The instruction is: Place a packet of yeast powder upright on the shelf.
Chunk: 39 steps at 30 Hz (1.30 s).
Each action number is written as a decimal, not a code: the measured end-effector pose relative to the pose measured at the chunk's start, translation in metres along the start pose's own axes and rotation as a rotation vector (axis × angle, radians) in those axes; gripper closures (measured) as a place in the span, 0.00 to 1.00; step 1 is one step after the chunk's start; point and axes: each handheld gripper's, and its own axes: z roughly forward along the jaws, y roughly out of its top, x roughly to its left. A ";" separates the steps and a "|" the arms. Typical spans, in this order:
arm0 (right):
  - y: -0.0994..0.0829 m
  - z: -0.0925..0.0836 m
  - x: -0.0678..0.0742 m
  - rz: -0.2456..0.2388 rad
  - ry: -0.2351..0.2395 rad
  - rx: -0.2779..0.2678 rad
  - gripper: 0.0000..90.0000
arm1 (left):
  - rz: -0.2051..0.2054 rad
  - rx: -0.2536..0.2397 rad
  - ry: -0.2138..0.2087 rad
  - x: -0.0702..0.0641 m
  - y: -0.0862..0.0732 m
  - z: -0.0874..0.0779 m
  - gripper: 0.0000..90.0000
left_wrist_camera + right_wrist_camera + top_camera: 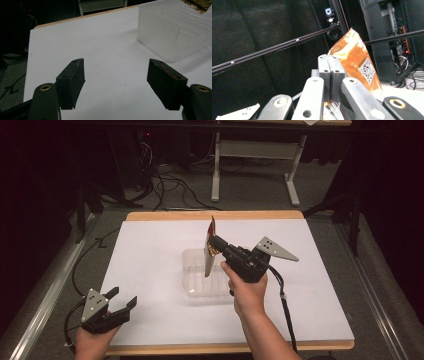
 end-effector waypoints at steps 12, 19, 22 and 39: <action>-0.019 0.020 0.002 0.032 0.024 0.031 1.00 | -0.007 0.005 -0.007 0.001 -0.001 0.001 0.34; -0.022 0.022 0.003 0.027 0.026 0.035 1.00 | -0.008 -0.003 -0.007 0.002 0.000 -0.001 0.34; -0.022 0.021 0.004 0.022 0.028 0.036 1.00 | -0.004 0.000 -0.008 0.002 0.000 0.000 0.34; -0.029 0.016 -0.002 0.029 0.017 0.058 1.00 | 0.007 0.007 -0.017 0.000 0.000 0.001 0.34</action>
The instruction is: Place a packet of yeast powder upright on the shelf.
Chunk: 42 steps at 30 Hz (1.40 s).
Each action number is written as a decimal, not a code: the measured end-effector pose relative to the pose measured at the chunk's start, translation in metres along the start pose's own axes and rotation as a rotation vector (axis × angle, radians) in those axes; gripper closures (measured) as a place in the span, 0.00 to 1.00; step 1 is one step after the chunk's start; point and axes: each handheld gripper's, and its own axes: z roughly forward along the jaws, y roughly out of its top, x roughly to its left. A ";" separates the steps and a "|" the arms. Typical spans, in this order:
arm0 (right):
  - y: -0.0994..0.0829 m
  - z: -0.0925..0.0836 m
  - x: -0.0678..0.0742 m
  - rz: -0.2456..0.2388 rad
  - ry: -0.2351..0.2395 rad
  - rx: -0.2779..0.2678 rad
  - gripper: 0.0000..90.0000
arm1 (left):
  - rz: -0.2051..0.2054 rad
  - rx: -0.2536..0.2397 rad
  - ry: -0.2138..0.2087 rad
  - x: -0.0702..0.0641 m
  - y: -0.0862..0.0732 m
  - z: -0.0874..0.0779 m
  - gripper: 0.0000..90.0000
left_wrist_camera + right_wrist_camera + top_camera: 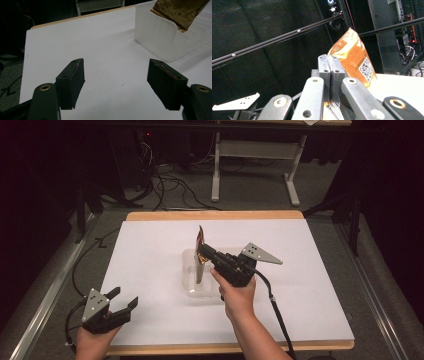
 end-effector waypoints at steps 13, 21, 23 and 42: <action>-0.007 0.004 -0.003 0.004 -0.014 0.007 1.00 | -0.001 -0.001 -0.005 -0.001 0.000 0.000 0.34; -0.010 0.003 -0.004 0.009 -0.014 0.012 1.00 | 0.000 -0.001 -0.003 -0.001 0.000 0.000 0.34; -0.012 0.002 -0.005 0.014 -0.015 0.014 1.00 | 0.002 -0.001 -0.004 -0.001 0.000 0.000 0.34; -0.024 0.011 -0.010 0.027 -0.031 0.058 1.00 | -0.002 -0.008 -0.003 0.000 0.000 -0.001 0.34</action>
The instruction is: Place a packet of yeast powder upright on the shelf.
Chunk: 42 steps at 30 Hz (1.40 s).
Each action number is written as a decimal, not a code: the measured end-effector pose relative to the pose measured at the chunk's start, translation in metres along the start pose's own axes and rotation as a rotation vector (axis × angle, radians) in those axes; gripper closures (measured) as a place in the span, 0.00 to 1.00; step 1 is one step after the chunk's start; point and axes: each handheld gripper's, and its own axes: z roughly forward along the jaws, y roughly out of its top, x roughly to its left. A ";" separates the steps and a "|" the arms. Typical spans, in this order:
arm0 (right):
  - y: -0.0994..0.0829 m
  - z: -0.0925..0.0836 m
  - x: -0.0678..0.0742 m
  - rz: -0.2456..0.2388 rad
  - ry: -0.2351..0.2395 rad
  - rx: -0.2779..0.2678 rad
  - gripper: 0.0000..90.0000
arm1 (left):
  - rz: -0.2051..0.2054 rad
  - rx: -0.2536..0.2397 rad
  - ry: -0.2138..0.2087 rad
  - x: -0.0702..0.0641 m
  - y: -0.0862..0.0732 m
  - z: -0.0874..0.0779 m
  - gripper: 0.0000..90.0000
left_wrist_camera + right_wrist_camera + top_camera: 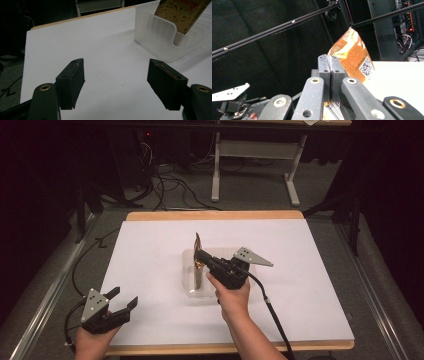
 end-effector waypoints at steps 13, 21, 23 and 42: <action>-0.008 0.009 -0.009 0.030 -0.019 0.018 1.00 | 0.000 -0.002 -0.002 0.001 0.000 0.000 0.34; -0.015 0.014 -0.019 0.051 -0.042 0.038 1.00 | 0.000 -0.002 -0.003 0.001 0.000 -0.001 0.34; -0.018 0.014 -0.020 0.056 -0.044 0.042 1.00 | 0.000 -0.002 -0.005 0.000 0.000 0.000 0.34; -0.013 0.014 -0.022 0.052 -0.049 0.051 0.83 | 0.003 -0.002 -0.007 0.001 0.000 0.000 0.34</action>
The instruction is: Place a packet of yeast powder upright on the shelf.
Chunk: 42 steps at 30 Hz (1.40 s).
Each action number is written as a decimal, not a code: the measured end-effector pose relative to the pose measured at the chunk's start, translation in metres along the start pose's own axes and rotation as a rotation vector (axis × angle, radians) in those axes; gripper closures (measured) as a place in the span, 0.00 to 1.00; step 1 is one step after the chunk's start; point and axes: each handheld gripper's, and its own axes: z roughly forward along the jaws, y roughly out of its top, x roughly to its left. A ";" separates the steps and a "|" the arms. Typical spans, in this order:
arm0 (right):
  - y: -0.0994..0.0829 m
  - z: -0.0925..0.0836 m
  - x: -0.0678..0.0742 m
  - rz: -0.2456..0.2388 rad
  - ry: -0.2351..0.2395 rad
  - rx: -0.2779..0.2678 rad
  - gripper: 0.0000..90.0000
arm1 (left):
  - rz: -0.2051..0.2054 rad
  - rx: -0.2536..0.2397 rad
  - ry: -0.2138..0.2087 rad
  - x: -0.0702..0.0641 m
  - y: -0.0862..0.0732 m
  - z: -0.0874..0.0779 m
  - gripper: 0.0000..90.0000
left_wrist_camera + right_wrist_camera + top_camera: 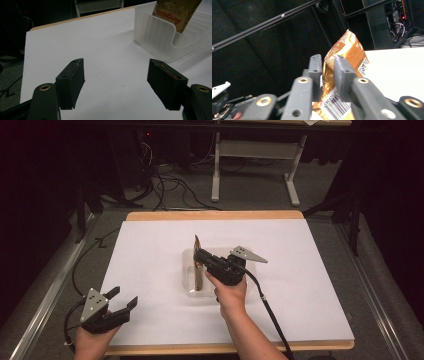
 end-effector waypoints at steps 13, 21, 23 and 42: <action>0.014 -0.025 0.008 -0.128 -0.068 0.058 0.57 | 0.009 0.008 -0.004 0.000 0.000 0.001 0.34; 0.020 -0.062 -0.008 -0.180 -0.152 0.099 0.58 | 0.016 0.015 -0.001 -0.002 0.000 0.003 0.34; 0.021 -0.075 -0.015 -0.192 -0.183 0.108 0.58 | 0.014 0.017 0.001 -0.002 0.000 0.003 0.34; 0.023 -0.217 -0.091 -0.224 -0.514 0.198 0.66 | 0.012 0.054 0.024 -0.003 -0.004 0.007 0.34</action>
